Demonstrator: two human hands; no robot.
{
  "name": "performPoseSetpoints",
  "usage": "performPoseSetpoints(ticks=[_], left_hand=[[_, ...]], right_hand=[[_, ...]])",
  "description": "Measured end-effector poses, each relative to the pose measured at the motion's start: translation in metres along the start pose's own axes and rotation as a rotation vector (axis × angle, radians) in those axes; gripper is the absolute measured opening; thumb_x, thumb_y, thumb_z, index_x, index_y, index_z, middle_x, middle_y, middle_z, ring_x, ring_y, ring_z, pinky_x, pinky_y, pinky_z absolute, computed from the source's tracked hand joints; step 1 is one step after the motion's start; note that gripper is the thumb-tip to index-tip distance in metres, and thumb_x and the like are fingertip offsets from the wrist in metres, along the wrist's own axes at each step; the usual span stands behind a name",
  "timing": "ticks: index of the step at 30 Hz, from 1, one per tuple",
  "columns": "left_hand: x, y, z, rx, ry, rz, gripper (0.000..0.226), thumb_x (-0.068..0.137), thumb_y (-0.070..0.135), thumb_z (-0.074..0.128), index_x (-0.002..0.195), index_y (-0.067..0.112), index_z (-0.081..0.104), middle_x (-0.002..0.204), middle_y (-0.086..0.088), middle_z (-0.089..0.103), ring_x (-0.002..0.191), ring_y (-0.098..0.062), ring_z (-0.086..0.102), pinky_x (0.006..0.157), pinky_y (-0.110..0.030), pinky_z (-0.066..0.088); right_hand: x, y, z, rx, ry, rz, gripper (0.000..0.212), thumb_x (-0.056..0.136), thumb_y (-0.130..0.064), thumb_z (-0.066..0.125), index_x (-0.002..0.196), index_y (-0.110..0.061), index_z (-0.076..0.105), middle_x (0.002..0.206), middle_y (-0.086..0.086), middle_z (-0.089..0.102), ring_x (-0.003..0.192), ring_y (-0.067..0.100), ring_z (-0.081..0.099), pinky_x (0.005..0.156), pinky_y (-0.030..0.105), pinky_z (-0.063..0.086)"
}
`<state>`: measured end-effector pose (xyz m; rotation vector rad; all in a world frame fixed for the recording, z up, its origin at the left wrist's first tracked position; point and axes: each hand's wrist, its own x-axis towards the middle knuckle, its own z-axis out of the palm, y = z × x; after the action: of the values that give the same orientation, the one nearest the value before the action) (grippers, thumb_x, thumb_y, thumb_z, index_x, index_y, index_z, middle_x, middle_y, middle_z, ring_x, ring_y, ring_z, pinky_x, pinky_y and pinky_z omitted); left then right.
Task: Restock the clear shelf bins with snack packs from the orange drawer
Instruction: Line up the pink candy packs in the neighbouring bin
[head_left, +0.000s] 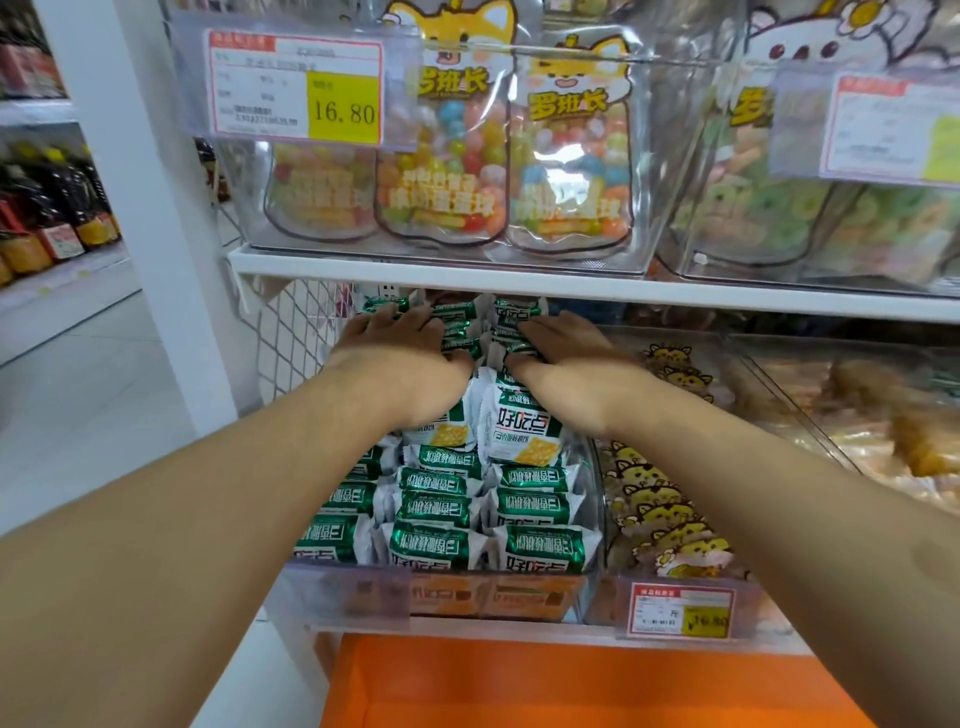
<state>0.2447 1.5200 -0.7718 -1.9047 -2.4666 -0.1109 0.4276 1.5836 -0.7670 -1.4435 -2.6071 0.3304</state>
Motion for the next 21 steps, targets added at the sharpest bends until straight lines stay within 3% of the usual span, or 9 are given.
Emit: performPoseSetpoints(ticks=[4, 7, 9, 11, 14, 17, 21], left_hand=[[0.0, -0.001, 0.001, -0.01, -0.004, -0.008, 0.065, 0.099, 0.058, 0.025, 0.152, 0.024, 0.041, 0.172, 0.002, 0.02, 0.157, -0.028, 0.019, 0.125, -0.05, 0.017], [-0.001, 0.003, -0.007, -0.113, 0.027, -0.06, 0.074, 0.087, 0.067, 0.019, 0.136, 0.023, 0.053, 0.155, -0.006, 0.047, 0.139, -0.033, 0.044, 0.117, -0.052, 0.034], [0.0, 0.004, -0.011, -0.219, 0.102, -0.065, 0.083, 0.078, 0.069, 0.016, 0.14, 0.026, 0.052, 0.148, -0.008, 0.054, 0.13, -0.034, 0.052, 0.111, -0.051, 0.04], [0.006, 0.004, -0.01, -0.199, 0.136, -0.038, 0.083, 0.08, 0.066, 0.016, 0.152, 0.034, 0.043, 0.162, -0.005, 0.043, 0.142, -0.033, 0.043, 0.116, -0.052, 0.034], [0.021, 0.0, -0.002, -0.098, 0.083, -0.021, 0.073, 0.091, 0.068, 0.012, 0.153, 0.042, 0.04, 0.168, 0.001, 0.032, 0.151, -0.031, 0.032, 0.118, -0.056, 0.027], [0.032, -0.001, 0.005, -0.093, 0.032, -0.015, 0.07, 0.097, 0.072, 0.009, 0.155, 0.044, 0.035, 0.169, 0.007, 0.027, 0.154, -0.032, 0.024, 0.119, -0.058, 0.022], [0.032, -0.001, 0.004, -0.086, -0.011, -0.009, 0.066, 0.098, 0.066, 0.008, 0.16, 0.049, 0.024, 0.173, 0.011, 0.016, 0.158, -0.031, 0.013, 0.121, -0.058, 0.014]], right_hand=[[0.004, -0.001, 0.001, 0.009, -0.01, -0.003, 0.067, 0.104, -0.058, 0.032, 0.164, -0.031, 0.027, 0.175, -0.008, 0.012, 0.162, 0.016, 0.002, 0.129, 0.045, 0.014], [0.008, 0.002, 0.003, 0.102, 0.042, 0.009, 0.066, 0.093, -0.063, 0.036, 0.151, -0.032, 0.042, 0.162, -0.004, 0.035, 0.154, 0.025, 0.028, 0.12, 0.049, 0.034], [0.012, 0.003, 0.006, 0.141, 0.098, -0.009, 0.068, 0.089, -0.061, 0.037, 0.152, -0.036, 0.039, 0.163, -0.005, 0.036, 0.15, 0.025, 0.035, 0.117, 0.047, 0.038], [0.019, 0.004, 0.006, 0.173, 0.123, -0.03, 0.071, 0.089, -0.058, 0.037, 0.158, -0.043, 0.027, 0.169, -0.01, 0.027, 0.149, 0.024, 0.036, 0.115, 0.045, 0.04], [0.033, 0.007, 0.004, 0.188, 0.109, -0.03, 0.076, 0.091, -0.058, 0.034, 0.162, -0.048, 0.011, 0.172, -0.017, 0.015, 0.149, 0.02, 0.033, 0.111, 0.043, 0.042], [0.047, 0.014, 0.009, 0.107, 0.05, -0.026, 0.087, 0.085, -0.069, 0.022, 0.165, -0.042, 0.004, 0.175, -0.015, 0.005, 0.16, 0.017, 0.009, 0.126, 0.05, 0.022], [0.055, 0.022, 0.015, -0.097, 0.036, -0.081, 0.106, 0.073, -0.07, 0.004, 0.161, -0.02, 0.036, 0.17, 0.009, 0.027, 0.157, 0.033, 0.021, 0.126, 0.056, 0.021]])
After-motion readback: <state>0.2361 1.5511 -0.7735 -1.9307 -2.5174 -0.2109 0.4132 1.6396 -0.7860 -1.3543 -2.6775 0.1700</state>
